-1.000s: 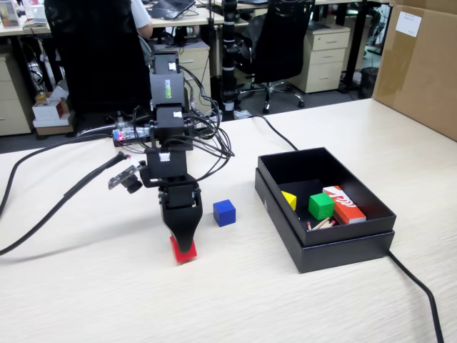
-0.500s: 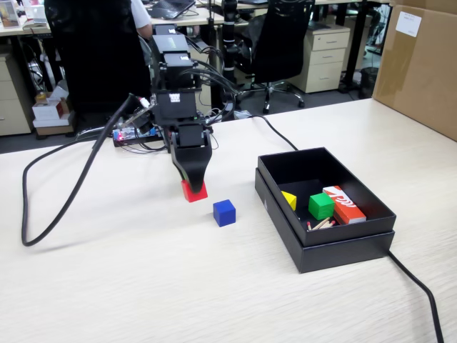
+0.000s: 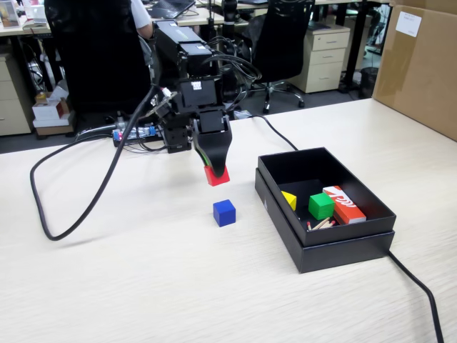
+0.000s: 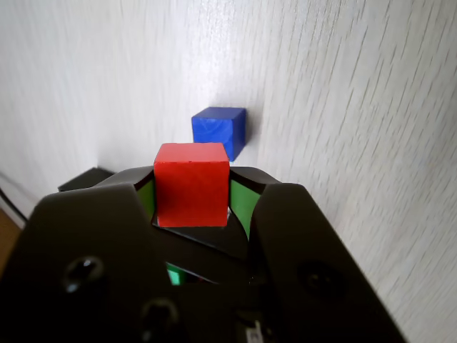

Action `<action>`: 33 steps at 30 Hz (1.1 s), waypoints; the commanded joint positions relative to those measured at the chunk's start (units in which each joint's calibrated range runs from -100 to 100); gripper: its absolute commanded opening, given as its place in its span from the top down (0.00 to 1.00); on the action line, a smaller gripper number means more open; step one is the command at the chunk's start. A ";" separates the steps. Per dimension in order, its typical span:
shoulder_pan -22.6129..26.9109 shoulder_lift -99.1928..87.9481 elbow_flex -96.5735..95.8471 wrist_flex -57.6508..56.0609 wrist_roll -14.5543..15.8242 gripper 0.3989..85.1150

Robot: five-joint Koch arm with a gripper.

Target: Put the red cube on top of the blue cube

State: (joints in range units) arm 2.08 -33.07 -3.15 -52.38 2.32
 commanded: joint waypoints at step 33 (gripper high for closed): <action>-0.20 7.66 -0.39 6.89 0.05 1.00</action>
State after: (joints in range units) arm 1.93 -24.66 -5.07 -47.81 2.52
